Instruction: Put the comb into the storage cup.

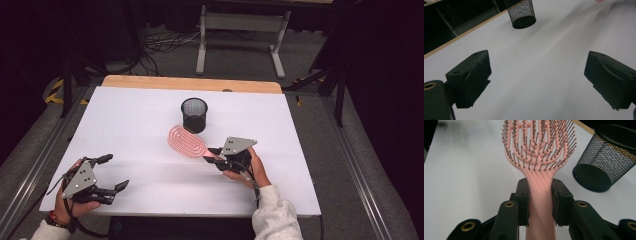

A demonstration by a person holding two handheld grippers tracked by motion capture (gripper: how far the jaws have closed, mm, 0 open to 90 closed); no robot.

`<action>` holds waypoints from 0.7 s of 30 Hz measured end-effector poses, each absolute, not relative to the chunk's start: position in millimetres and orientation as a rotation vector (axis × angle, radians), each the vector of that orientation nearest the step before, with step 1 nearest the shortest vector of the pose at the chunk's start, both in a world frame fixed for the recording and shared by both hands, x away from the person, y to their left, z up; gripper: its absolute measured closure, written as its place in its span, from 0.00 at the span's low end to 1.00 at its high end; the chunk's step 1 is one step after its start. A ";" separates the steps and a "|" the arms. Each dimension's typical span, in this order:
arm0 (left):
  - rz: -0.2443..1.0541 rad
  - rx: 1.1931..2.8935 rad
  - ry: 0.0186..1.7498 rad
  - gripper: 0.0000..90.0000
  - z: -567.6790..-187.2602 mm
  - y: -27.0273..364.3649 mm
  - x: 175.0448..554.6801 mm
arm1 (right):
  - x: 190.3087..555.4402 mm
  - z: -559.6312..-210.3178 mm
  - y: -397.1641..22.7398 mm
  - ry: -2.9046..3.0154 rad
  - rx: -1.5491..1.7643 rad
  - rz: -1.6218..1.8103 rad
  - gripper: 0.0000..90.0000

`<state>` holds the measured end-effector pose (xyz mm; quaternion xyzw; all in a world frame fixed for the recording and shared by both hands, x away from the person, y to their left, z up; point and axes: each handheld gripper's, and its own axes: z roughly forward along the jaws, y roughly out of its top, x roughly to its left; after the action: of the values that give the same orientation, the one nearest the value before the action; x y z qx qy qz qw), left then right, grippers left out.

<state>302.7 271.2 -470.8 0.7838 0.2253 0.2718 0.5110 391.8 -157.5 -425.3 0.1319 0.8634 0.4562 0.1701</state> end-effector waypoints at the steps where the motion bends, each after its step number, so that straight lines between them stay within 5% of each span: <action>1: 0.654 1.886 0.543 0.09 -470.8 271.3 302.8 | 391.9 -424.1 -156.2 2.442 0.382 1.306 0.78; 21: 0.658 1.866 0.552 0.09 -469.1 276.6 301.9 | 400.9 -406.0 -138.4 2.211 0.492 1.418 0.78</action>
<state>301.9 276.6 -469.1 0.7773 0.2300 0.2740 0.5175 400.9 -138.4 -406.0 0.1792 0.8047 0.5161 0.2325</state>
